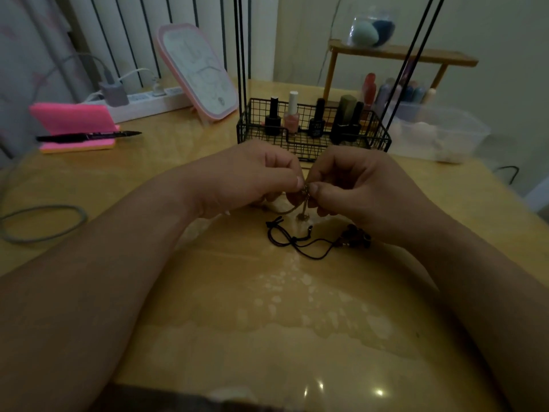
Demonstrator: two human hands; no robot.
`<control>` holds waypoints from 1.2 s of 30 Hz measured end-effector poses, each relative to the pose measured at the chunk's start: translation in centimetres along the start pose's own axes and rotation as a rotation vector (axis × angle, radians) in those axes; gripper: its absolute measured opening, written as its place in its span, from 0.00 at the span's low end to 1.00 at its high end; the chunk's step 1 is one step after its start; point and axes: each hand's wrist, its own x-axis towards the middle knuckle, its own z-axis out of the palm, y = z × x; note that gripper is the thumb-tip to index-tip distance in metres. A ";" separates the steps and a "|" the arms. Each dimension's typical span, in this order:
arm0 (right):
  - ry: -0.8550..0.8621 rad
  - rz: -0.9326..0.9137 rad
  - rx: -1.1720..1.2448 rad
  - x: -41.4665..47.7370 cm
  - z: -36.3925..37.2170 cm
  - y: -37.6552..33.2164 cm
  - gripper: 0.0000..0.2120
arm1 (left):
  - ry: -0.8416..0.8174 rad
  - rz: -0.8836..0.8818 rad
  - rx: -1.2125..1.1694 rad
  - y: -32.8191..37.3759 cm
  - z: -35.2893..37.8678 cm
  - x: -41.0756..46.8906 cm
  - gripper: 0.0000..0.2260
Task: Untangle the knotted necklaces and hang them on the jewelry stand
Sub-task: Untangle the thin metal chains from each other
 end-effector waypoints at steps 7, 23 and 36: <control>0.112 0.032 -0.013 0.3 0.7 0.2 0.04 | 0.139 0.055 0.014 -0.2 0.2 0.4 0.05; 0.083 0.051 0.186 0.5 0.6 0.5 0.02 | 0.027 0.045 -0.052 -0.1 0.0 0.2 0.05; -0.039 0.223 0.618 0.8 1.1 0.1 0.03 | 0.017 0.071 -0.185 -0.7 0.5 0.8 0.01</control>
